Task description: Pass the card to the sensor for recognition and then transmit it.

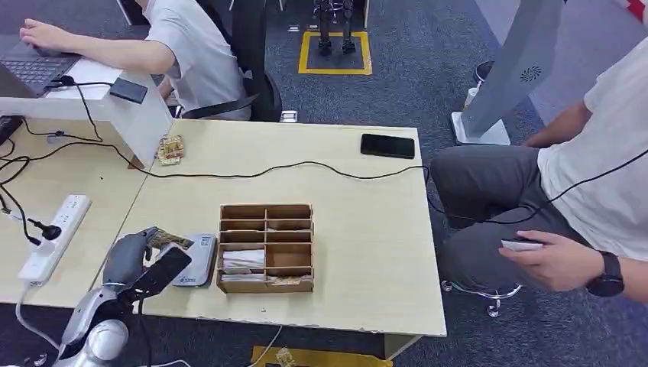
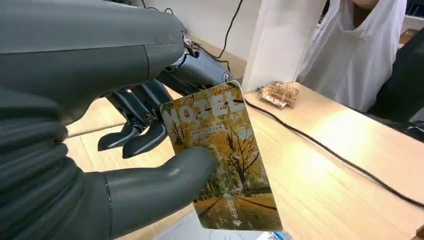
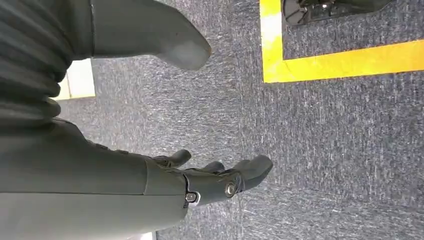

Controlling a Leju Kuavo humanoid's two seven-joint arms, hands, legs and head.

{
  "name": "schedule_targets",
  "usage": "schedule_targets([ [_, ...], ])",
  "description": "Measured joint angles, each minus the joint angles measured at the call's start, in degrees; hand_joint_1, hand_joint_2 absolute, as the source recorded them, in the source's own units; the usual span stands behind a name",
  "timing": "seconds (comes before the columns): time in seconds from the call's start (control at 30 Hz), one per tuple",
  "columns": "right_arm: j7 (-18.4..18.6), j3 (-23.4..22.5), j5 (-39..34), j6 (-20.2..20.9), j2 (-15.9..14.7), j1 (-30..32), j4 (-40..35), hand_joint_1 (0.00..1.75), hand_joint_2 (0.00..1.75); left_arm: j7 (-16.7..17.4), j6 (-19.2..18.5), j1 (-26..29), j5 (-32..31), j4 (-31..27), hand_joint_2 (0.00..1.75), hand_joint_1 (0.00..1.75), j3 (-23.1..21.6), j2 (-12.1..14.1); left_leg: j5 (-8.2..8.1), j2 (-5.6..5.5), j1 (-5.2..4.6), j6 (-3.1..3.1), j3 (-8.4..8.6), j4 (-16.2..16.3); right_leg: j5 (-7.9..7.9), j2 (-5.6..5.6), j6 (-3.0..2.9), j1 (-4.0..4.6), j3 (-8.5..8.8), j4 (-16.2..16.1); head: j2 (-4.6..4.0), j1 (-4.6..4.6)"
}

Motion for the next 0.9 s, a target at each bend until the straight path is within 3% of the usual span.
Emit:
schedule_targets([
  [0.63,-0.11,0.50,0.02,-0.81,0.13,-0.07,0.31,0.00,1.75,1.99,0.72,0.42,-5.92,2.32,1.75,1.75,-0.22,-1.33,0.00,0.00,0.00,0.00,0.01,0.00,0.00,0.00,0.00,0.00,0.00,0.00,0.00,0.00],
  [0.9,0.00,1.11,0.02,-1.40,0.13,-0.10,1.22,0.00,1.75,3.23,3.28,0.44,-9.01,4.81,1.75,1.75,-0.87,-2.45,0.00,0.00,-0.01,0.00,0.02,0.00,0.00,0.00,0.00,-0.01,0.01,0.00,0.00,0.00],
])
